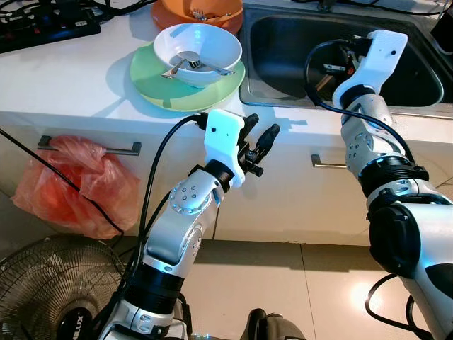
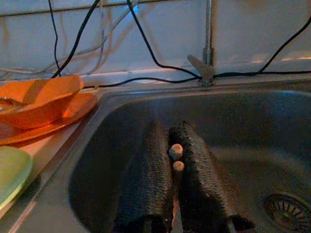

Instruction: Kitchen organization

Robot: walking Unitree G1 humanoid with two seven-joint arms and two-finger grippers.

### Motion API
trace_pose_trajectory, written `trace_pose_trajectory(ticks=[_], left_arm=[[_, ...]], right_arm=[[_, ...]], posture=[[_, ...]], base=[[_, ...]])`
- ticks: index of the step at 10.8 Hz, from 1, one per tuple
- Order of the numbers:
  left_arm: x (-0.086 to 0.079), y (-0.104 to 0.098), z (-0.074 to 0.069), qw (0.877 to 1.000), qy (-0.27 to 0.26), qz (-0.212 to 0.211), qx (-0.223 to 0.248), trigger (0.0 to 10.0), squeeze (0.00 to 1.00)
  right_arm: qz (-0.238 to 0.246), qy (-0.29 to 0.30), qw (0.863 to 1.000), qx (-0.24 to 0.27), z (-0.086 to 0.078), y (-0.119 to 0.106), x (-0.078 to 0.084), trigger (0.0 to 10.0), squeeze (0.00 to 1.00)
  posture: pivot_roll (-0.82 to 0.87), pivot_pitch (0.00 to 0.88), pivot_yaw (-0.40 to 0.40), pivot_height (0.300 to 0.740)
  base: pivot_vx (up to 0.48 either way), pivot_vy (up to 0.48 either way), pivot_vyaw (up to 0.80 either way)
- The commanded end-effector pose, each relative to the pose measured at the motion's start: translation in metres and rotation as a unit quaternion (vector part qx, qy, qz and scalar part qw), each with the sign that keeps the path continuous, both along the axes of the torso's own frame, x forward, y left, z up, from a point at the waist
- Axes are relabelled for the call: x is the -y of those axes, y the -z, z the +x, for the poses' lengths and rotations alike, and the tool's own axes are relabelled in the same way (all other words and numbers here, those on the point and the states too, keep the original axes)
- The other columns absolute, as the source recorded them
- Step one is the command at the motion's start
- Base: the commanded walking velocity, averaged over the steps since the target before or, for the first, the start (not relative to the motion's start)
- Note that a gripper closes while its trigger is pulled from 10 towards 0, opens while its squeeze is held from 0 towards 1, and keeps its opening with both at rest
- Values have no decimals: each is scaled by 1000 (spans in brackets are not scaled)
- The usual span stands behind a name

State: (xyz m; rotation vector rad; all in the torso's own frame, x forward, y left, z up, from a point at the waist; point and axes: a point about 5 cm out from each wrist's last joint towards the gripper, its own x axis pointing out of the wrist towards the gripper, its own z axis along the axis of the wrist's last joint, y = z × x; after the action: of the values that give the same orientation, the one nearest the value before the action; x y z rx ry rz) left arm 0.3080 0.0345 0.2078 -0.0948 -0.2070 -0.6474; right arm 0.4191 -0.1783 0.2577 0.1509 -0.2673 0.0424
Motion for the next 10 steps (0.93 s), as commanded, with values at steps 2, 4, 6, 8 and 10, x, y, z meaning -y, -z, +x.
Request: trace_pose_trajectory(ticks=[2,4,6,8,10], left_arm=[[3,-1,-4,1000,1,-2,3,10000,0],[3,-1,-4,1000,-1,-3,2,10000,0],[3,-1,-4,1000,-2,-3,2,10000,0],[3,0,-4,1000,-2,-2,2,10000,0],[2,0,-3,1000,-4,-1,3,10000,0]], right_arm=[[-3,0,1000,-13,0,6,-1,10000,1000],[-6,-2,1000,-15,1,6,-2,10000,0],[-7,-3,1000,-19,0,8,-2,10000,0],[-4,-4,1000,-17,0,7,-3,10000,0],[-8,-3,1000,9,0,-1,-2,10000,0]], posture=[[240,204,-105,740],[239,205,-106,740],[241,202,-107,740],[241,195,-107,740],[235,189,-106,740]], base=[[0,0,0],[0,0,0],[0,0,0],[0,0,0],[0,0,0]])
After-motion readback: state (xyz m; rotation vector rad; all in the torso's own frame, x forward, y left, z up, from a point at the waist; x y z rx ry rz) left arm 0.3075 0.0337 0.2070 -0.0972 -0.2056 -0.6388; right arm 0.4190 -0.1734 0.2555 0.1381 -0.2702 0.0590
